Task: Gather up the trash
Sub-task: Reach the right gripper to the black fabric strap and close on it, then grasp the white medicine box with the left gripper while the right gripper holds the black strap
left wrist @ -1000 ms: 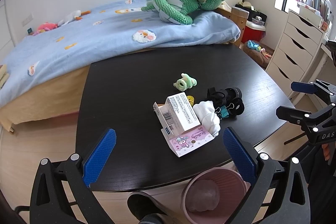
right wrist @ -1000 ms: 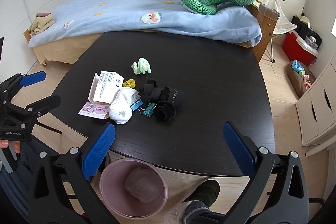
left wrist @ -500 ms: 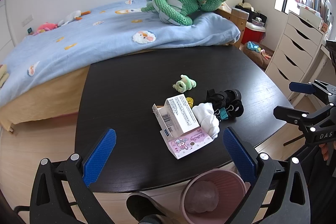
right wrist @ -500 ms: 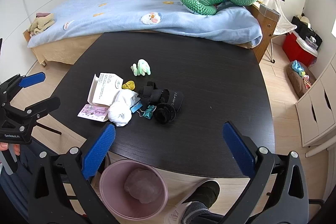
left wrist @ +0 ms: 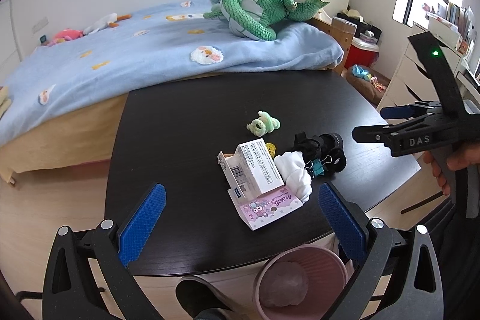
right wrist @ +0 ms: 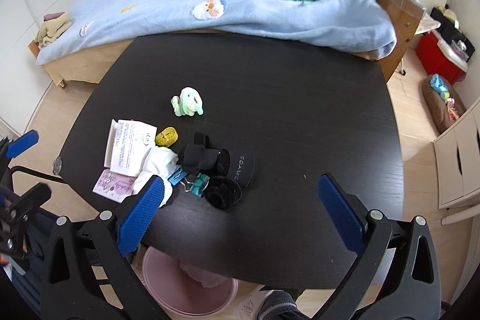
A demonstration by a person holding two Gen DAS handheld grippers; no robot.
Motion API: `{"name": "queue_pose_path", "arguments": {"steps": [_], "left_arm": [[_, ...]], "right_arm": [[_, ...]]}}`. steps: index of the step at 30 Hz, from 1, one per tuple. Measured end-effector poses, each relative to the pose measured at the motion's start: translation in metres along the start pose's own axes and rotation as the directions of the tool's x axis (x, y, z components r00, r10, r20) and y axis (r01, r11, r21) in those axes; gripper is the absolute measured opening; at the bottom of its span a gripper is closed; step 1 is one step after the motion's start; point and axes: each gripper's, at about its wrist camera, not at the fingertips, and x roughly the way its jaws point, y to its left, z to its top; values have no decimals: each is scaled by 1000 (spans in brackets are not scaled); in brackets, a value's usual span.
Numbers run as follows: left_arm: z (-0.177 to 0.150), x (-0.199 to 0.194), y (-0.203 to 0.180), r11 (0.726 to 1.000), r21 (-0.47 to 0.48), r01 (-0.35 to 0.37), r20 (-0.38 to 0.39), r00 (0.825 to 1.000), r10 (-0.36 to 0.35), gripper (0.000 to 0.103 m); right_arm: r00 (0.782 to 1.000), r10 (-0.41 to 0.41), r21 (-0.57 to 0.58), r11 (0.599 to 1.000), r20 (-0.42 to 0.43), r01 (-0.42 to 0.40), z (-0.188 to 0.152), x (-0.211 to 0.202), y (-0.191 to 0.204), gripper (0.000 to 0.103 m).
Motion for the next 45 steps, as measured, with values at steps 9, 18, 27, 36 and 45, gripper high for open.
{"name": "queue_pose_path", "arguments": {"steps": [9, 18, 27, 36, 45], "left_arm": [[0, 2, 2, 1000, -6, -3, -2, 1000, 3, 98], [-4, 3, 3, 1000, 1, -8, -5, 1000, 8, 98], [-4, 3, 3, 1000, 2, -9, -6, 1000, 9, 98], [-6, 5, 4, 1000, -1, -11, -11, 1000, 11, 98], [2, 13, -1, 1000, 13, -14, -35, 999, 15, 98]], "right_arm": [[993, 12, 9, 1000, -118, -11, 13, 48, -16, 96], [985, 74, 44, 997, -159, -67, 11, 67, -19, 55], [986, 85, 29, 996, -141, -81, 13, 65, -16, 24], [993, 86, 42, 996, -81, -82, 16, 49, -19, 23], [996, 93, 65, 994, -15, -92, 22, 23, -24, 22]]}}
